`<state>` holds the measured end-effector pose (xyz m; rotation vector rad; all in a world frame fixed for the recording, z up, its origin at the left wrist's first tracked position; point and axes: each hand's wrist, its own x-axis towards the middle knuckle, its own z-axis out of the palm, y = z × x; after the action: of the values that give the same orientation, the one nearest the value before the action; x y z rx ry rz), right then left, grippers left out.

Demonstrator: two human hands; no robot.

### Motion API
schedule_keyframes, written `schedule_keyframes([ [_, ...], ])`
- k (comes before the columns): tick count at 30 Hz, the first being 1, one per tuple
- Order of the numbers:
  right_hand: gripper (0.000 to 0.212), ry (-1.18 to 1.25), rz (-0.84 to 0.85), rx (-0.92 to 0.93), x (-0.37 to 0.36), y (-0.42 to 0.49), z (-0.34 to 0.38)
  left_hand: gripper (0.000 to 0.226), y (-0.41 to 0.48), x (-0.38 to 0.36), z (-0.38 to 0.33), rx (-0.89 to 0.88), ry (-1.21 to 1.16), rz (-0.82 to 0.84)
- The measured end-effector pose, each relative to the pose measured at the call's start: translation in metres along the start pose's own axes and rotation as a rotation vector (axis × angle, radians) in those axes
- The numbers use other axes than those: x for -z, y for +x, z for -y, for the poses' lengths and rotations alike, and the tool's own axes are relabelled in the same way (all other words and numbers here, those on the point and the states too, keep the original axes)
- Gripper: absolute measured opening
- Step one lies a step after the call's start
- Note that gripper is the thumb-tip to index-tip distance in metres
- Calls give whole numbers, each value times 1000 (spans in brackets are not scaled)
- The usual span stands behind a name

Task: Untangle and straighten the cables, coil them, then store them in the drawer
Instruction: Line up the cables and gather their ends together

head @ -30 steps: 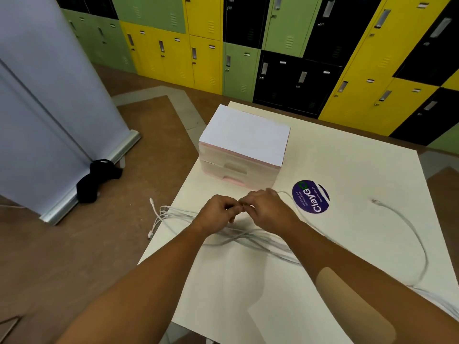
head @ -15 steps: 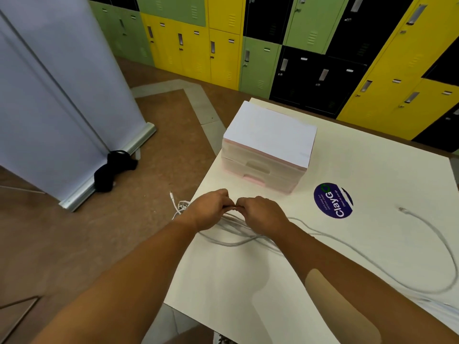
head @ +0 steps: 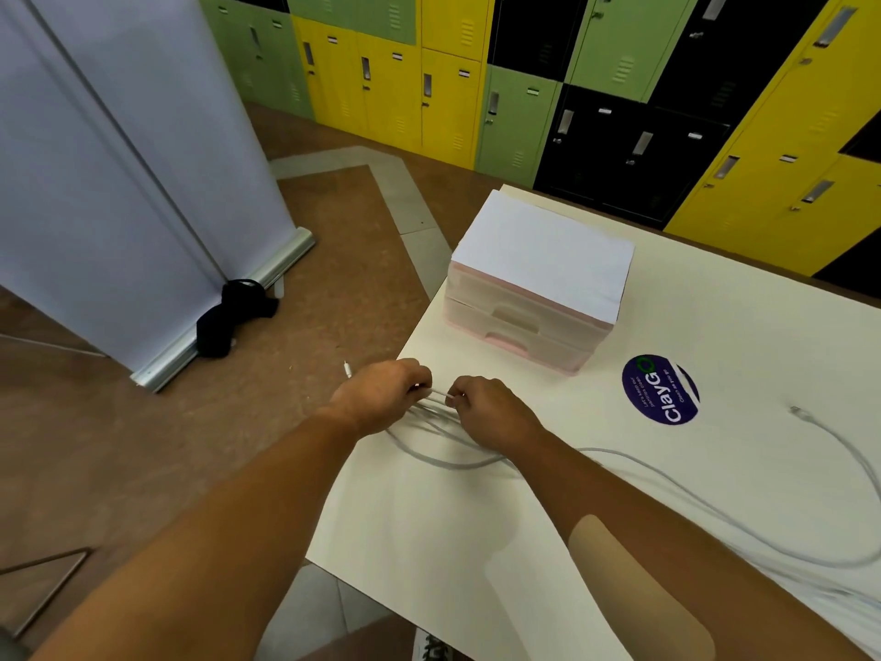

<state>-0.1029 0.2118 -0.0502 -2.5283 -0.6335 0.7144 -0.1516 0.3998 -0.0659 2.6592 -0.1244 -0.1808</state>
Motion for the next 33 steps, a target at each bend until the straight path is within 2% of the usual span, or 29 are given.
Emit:
schedule_keyframes([
  [6, 28, 11, -34, 22, 3, 1, 0, 28, -7, 8, 10, -59, 74, -32],
  [11, 19, 3, -35, 52, 0, 0, -1, 18, -2, 7, 11, -59, 103, -38],
  [13, 21, 23, -33, 38, -1, -1, -5, 17, -1, 8, 10, -54, 96, -42],
  [15, 27, 53, -20, 29, -1, -3, -10, 19, -2, 9, 8, -65, 116, -68],
  [19, 26, 40, -7, 67, 5, -7, -15, 32, -10, 5, 2, -77, 225, -155],
  [21, 25, 16, 4, 78, 6, -11, -16, 35, -10, 2, 3, -77, 198, -137],
  [25, 22, 36, 8, 40, 5, -21, -32, 22, -10, 6, 21, -60, 113, -70],
  [33, 13, 59, -93, 52, -1, -34, -42, 13, -3, 5, 24, -14, -13, -9],
])
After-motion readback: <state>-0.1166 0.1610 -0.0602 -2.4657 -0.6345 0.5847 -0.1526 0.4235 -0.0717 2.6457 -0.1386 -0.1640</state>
